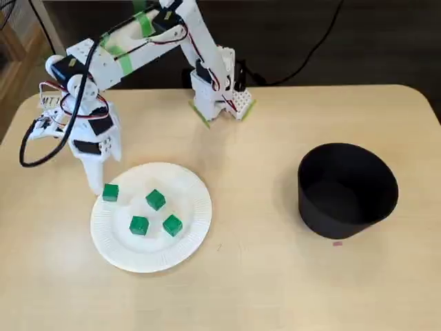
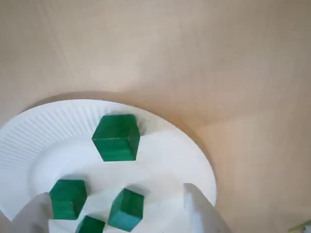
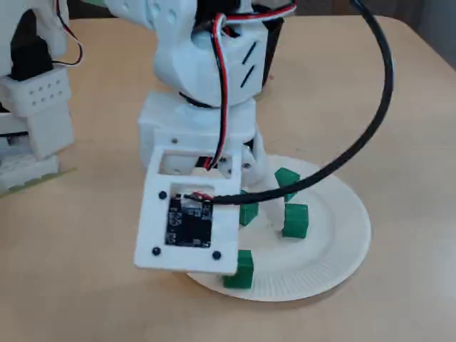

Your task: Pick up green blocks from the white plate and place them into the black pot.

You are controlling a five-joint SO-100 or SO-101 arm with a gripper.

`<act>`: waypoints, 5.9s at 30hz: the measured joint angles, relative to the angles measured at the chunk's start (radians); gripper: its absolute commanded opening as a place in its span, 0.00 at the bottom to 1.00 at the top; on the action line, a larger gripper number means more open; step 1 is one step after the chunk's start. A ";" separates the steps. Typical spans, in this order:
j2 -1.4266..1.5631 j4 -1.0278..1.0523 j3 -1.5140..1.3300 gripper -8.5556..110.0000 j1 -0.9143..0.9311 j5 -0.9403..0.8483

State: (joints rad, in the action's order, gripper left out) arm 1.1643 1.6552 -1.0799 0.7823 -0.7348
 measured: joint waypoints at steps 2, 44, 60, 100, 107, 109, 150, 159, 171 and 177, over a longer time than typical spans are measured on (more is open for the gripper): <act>-0.023 0.000 0.023 0.37 0.000 -0.023; -0.376 -0.002 0.341 0.05 -0.055 0.063; -0.092 0.011 0.354 0.05 -0.167 0.334; 0.658 -0.762 -0.675 0.33 -1.424 0.724; 0.658 -0.749 -0.675 0.33 -1.391 0.706; 0.658 -0.747 -0.675 0.24 -1.393 0.706; 0.413 -0.285 -0.520 0.28 -0.546 1.117; 0.344 -0.296 -0.515 0.39 -0.537 1.022; 0.202 -0.296 -0.425 0.38 -0.515 1.005; 0.120 -0.296 -0.348 0.38 -0.505 1.005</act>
State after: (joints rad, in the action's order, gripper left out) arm 1.2839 1.3591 -1.4281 0.2777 0.2700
